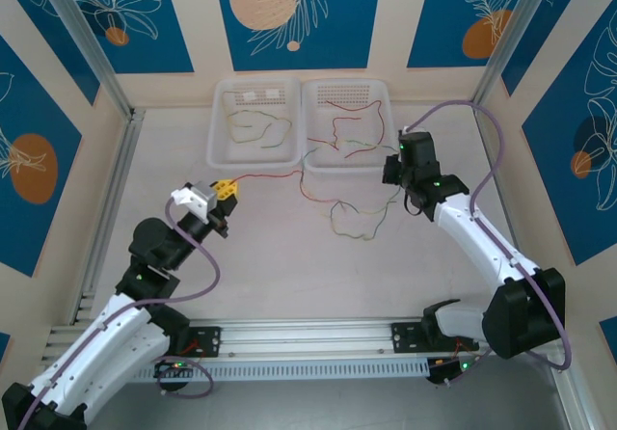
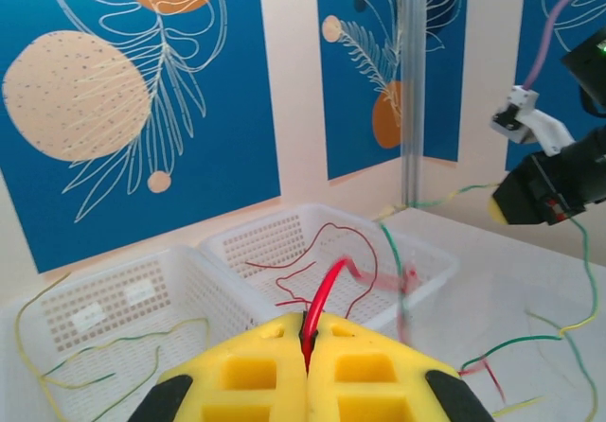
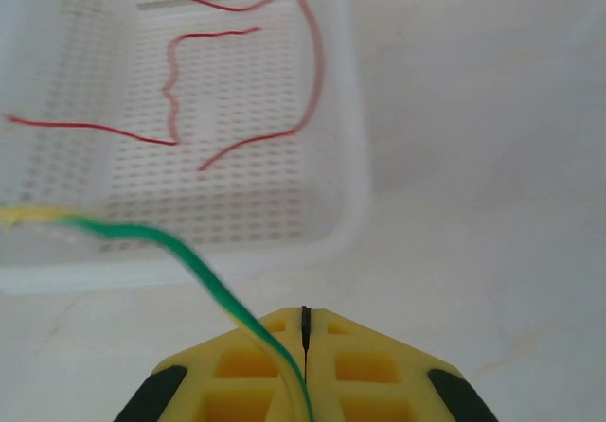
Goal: Untangle the cables
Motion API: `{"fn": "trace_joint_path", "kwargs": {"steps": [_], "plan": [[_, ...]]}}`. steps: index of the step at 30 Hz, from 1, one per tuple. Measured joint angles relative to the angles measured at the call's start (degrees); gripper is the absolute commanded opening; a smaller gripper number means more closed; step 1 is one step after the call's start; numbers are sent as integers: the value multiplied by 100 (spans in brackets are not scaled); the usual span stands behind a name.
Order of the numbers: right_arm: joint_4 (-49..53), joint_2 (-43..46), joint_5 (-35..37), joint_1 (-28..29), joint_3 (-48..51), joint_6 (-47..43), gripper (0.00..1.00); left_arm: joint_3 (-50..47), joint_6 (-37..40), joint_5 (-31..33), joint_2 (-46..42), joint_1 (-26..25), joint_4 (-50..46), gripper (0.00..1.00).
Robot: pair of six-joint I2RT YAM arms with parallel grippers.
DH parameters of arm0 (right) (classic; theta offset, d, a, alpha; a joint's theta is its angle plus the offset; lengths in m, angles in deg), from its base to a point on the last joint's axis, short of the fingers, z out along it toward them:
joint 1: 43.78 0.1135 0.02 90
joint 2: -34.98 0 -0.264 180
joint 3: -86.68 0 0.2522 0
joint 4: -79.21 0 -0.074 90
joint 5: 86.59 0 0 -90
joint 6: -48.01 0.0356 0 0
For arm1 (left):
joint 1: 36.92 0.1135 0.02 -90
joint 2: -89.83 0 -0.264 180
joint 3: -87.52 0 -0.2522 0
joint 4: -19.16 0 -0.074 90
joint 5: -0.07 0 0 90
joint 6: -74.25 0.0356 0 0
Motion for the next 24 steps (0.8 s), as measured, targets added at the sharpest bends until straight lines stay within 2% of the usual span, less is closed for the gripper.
{"fn": "trace_joint_path", "kwargs": {"steps": [17,24], "plan": [[282,1097,197,-713,227,444,0,-505,-7,1187,-678,195,103,0],[413,1484,319,-1165,254,551,0,-798,-24,1773,-1290,264,125,0]]}}
